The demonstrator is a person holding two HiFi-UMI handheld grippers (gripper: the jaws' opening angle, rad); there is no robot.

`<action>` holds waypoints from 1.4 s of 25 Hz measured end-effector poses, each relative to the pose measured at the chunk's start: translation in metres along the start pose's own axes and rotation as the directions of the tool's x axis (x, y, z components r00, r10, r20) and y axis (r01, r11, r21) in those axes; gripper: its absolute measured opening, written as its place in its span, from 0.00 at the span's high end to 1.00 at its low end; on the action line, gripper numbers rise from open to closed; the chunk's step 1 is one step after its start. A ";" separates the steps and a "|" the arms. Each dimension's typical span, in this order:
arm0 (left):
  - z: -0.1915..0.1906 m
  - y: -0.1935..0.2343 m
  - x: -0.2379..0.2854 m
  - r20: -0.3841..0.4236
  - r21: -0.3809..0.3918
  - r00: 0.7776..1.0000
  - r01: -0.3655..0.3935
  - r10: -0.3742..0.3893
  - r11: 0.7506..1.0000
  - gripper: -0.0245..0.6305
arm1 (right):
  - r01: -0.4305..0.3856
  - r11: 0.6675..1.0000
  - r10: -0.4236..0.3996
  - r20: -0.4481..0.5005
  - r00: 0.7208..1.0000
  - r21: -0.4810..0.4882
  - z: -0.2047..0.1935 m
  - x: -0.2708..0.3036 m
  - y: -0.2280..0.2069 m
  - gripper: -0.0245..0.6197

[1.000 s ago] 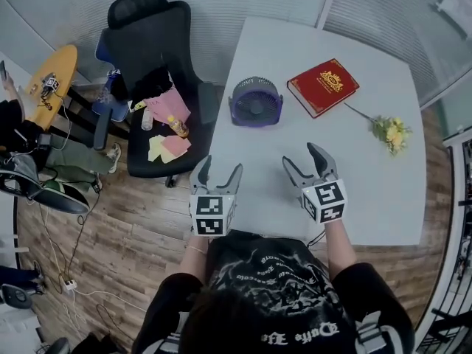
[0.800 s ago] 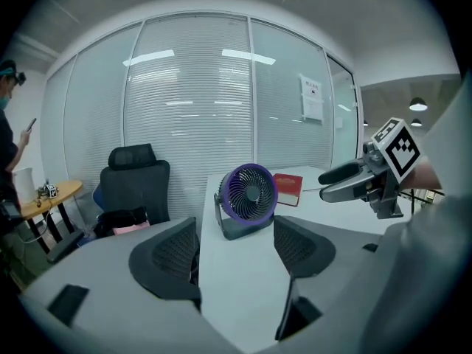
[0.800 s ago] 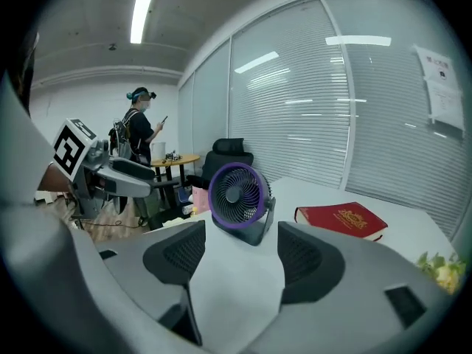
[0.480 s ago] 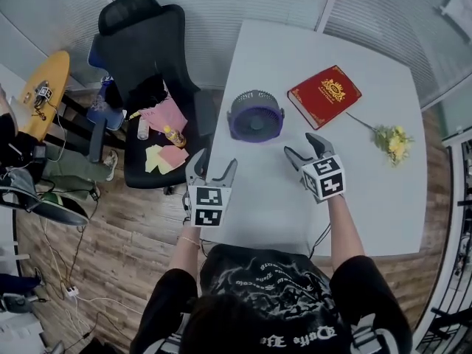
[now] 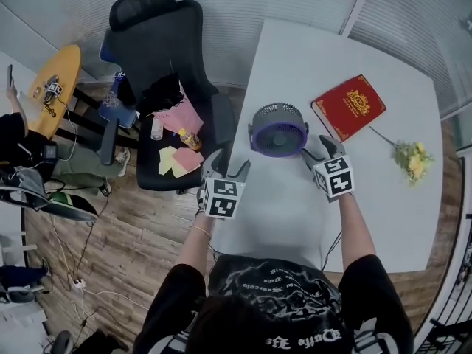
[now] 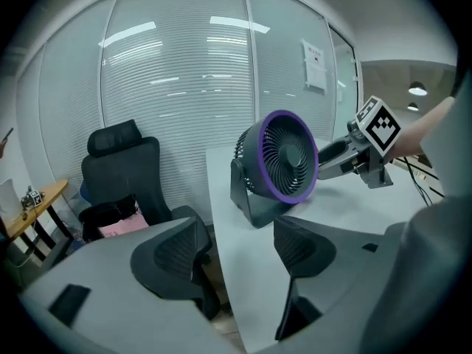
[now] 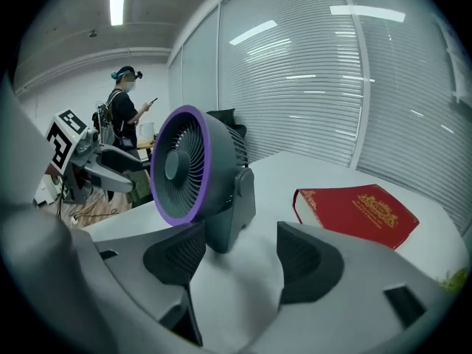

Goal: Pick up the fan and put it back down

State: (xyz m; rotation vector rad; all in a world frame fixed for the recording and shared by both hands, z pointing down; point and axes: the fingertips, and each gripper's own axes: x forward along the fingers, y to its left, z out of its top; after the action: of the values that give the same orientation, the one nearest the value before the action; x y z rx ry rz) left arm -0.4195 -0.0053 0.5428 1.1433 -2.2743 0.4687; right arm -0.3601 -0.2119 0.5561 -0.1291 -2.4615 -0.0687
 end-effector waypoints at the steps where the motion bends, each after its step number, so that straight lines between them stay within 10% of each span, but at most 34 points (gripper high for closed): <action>1: -0.004 0.004 0.005 -0.011 -0.005 1.000 -0.001 0.001 1.000 0.44 | -0.004 1.000 0.004 0.002 1.000 0.010 -0.001 0.007 0.001 0.51; 35: 0.012 0.013 0.125 0.091 -0.100 0.991 0.102 -0.093 0.990 0.44 | -0.086 0.995 0.083 0.048 0.995 0.052 0.001 0.088 -0.009 0.56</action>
State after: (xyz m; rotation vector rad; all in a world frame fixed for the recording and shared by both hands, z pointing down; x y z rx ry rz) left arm -0.4950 -0.0825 0.6087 1.2369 -2.2739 0.2637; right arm -0.4300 -0.2143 0.6108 -0.2131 -2.4980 0.0379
